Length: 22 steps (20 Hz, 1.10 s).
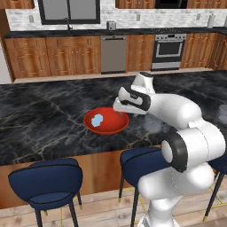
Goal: There are four ice cubes in the ice bowl. Place two ice cubes in each glass of water.
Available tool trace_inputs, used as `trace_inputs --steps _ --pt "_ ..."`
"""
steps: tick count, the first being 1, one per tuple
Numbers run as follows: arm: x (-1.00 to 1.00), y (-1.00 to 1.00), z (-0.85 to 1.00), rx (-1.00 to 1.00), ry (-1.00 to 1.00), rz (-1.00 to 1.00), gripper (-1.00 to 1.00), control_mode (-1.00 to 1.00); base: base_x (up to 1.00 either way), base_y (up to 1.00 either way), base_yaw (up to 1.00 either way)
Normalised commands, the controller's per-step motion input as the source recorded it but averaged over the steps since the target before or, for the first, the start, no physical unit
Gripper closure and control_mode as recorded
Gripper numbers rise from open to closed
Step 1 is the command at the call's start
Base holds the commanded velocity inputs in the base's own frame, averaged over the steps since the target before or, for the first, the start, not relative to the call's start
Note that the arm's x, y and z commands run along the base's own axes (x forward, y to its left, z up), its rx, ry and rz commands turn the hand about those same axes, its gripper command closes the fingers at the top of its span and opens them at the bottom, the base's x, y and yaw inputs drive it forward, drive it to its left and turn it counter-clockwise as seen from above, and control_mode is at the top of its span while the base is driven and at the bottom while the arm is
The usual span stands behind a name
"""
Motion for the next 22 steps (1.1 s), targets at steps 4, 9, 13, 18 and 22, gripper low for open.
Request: trace_inputs --steps 4,9,13,18,22 --pt "0.31 0.59 -0.19 0.0 0.0 0.08 -1.0 -1.0 0.0 0.0 0.0" --pt "0.83 1.0 -0.29 0.0 0.0 0.07 -1.0 -1.0 0.0 0.0 0.0" --pt "0.46 0.52 -0.21 -0.03 0.0 -0.01 -1.0 -1.0 0.0 0.0 0.0" --pt "0.32 0.06 -0.57 -0.16 0.0 0.0 -1.0 -1.0 0.0 0.0 0.0" --pt "0.38 0.36 -0.26 0.0 0.0 0.0 -1.0 -1.0 0.0 0.0 0.0"
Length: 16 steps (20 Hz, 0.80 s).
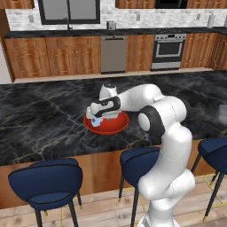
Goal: There are four ice cubes in the ice bowl. Place two ice cubes in each glass of water.
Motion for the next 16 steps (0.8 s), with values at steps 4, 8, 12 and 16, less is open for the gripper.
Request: trace_inputs --steps 4,8,12,16 --pt "0.4 0.35 -0.3 0.0 0.0 0.0 -1.0 -1.0 0.0 0.0 0.0" --pt "0.72 0.08 -0.3 0.0 0.0 0.0 -1.0 -1.0 0.0 0.0 0.0" --pt "0.56 0.01 -0.23 0.0 0.02 0.0 -1.0 -1.0 0.0 0.0 0.0" --pt "-0.3 0.0 -0.28 0.0 0.17 0.0 -1.0 -1.0 0.0 0.0 0.0"
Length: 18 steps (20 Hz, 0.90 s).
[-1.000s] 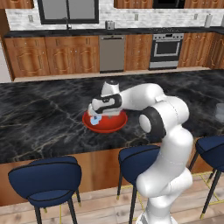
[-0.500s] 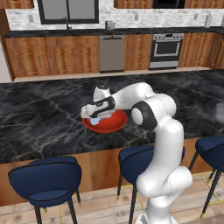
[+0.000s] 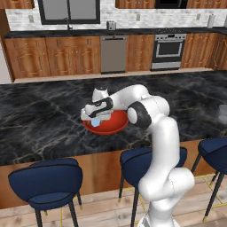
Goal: There are four ice cubes in the ice bowl. Place two ice cubes in each glass of water.
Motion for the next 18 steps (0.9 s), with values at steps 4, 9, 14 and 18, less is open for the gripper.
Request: trace_inputs --steps 4,9,14,18 --pt "-0.42 0.0 -0.17 0.0 0.13 0.0 1.0 -1.0 0.0 0.0 0.0" --pt "-0.07 -0.03 0.21 0.0 0.0 -0.01 1.0 -1.0 0.0 0.0 0.0" --pt "-0.95 -0.81 1.0 -0.02 -0.05 -0.17 1.0 -1.0 0.0 0.0 0.0" --pt "-1.0 -0.94 1.0 -0.05 0.01 -0.18 1.0 -1.0 0.0 0.0 0.0"
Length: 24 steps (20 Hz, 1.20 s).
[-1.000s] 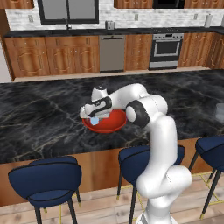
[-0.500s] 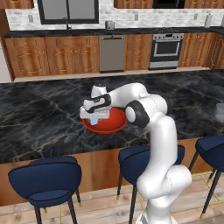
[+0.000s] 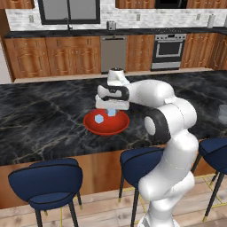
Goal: There are four ice cubes in the ice bowl. Place two ice cubes in each glass of water.
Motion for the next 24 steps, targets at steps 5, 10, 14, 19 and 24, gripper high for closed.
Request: trace_inputs --steps 5,10,14,19,24 --pt "-1.0 -0.53 0.82 -0.07 0.04 -0.08 1.0 -1.0 0.0 0.0 0.0" --pt "-0.8 0.0 0.11 -0.01 -0.34 0.0 1.0 -1.0 0.0 0.0 0.0" --pt "-0.27 0.0 0.0 0.0 -0.05 0.0 1.0 -1.0 0.0 0.0 0.0" --pt "-0.37 -0.17 0.0 0.0 -0.03 0.0 1.0 1.0 -0.27 -0.6 -0.05" --pt "0.0 0.0 0.0 0.0 0.0 0.0 1.0 1.0 -0.18 -1.0 -0.05"
